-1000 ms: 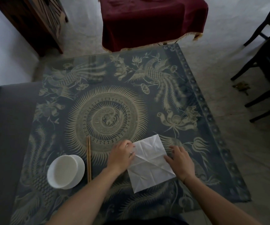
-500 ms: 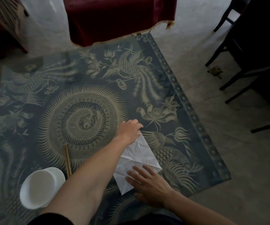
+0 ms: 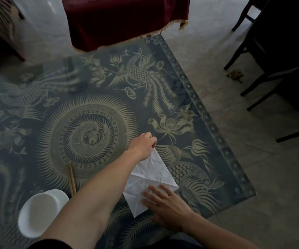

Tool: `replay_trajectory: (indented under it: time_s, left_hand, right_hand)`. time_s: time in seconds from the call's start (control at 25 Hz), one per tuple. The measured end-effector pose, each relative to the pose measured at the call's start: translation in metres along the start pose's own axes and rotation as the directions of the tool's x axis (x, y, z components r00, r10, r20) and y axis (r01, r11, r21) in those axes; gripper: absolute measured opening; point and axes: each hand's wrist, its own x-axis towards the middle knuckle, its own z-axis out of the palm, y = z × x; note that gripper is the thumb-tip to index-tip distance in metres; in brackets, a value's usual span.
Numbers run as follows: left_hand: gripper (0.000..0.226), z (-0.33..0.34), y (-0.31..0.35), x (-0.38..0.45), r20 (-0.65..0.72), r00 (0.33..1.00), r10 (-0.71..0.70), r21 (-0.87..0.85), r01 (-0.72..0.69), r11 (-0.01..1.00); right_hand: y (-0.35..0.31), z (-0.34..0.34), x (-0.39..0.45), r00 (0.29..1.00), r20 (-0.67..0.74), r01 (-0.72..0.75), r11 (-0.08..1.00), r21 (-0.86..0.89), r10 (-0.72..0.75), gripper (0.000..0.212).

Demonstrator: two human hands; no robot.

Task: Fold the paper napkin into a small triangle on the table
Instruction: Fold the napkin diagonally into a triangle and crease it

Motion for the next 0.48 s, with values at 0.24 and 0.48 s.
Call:
replay_trajectory:
  time_s: [0.24, 0.48]
  left_hand:
    - [0.018, -0.0023, -0.0009, -0.0016, -0.002, 1.000, 0.000, -0.032, 0.000, 0.999]
    - [0.005, 0.0025, -0.0002, -0.0051, -0.019, 1.000, -0.018, 0.012, 0.018, 1.000]
  right_hand:
    - [-0.0011, 0.0015, -0.0011, 1.000, -0.009, -0.013, 1.000, 0.016, 0.013, 0.063]
    - [-0.0012, 0.0043, -0.0026, 0.999, -0.035, -0.013, 1.000, -0.004, 0.013, 0.063]
